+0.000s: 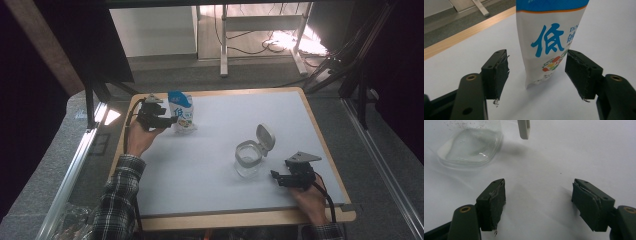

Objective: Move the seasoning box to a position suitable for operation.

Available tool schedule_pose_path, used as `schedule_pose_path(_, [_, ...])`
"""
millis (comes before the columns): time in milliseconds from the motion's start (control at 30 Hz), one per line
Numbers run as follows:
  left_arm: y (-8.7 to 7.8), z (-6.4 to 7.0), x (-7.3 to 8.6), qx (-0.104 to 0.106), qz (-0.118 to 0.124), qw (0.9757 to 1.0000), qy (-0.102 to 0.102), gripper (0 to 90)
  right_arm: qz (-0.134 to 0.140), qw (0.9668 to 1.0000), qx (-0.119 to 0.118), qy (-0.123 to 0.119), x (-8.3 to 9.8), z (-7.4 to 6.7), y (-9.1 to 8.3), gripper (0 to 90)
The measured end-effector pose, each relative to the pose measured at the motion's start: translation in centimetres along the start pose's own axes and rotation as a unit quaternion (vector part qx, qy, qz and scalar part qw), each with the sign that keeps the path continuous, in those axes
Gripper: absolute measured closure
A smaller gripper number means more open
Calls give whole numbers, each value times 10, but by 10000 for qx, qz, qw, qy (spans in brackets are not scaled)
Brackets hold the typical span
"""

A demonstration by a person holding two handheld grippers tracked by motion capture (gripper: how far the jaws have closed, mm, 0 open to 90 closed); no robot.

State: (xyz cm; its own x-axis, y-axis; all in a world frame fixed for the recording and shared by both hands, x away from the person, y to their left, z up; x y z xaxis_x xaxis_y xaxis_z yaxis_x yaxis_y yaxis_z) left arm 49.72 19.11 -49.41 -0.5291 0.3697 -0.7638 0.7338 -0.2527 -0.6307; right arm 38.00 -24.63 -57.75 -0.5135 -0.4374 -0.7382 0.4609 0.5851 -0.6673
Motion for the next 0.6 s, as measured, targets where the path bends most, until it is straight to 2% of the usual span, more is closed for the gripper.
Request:
schedule_pose_path(67, [2, -1, -4, 18, 37, 10000, -12, 359, 0, 10000, -2, 7, 0, 0, 0, 276])
schedule_pose_path(100, [3, -1, -6, 112, 5, 9999, -30, 359, 5, 10000, -2, 6, 0, 0, 0, 276])
schedule_pose_path(200, [7, -3, -10, 38, -54, 9999, 114, 359, 4, 10000, -1, 4, 0, 0, 0, 276])
schedule_pose_path(267, [9, -4, -14, 146, -5, 9999, 24, 358, 5, 10000, -4, 9, 0, 0, 0, 276])
schedule_pose_path(333, [12, -6, -16, 89, -23, 9999, 85, 356, 1, 10000, -6, 8, 0, 0, 0, 276])
schedule_pose_path(433, [15, -8, -22, 190, 101, 9998, 33, 351, 2, 10000, -6, 10, 0, 0, 0, 276])
schedule_pose_path(500, [16, -7, -23, 339, 147, 9993, -35, 357, 2, 10000, -7, 11, 0, 0, 0, 276])
schedule_pose_path(600, [20, -6, -22, 432, 151, 9989, -38, 374, 3, 10000, -7, 11, 0, 0, 0, 276])
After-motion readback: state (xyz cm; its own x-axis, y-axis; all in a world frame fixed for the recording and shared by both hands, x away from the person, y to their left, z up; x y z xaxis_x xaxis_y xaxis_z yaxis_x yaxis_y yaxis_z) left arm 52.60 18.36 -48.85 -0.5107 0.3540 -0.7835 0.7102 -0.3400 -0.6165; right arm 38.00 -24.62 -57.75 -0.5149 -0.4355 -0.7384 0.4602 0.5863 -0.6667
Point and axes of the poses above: each handheld gripper's, and its own axes: y roughly forward along the jaws, x roughly out of its underside, z roughly to its right, the point moved 7 cm from there along y, roughly forward along the jaws, and after that the axes turned 12 degrees about -x, right-handed, at the moved point
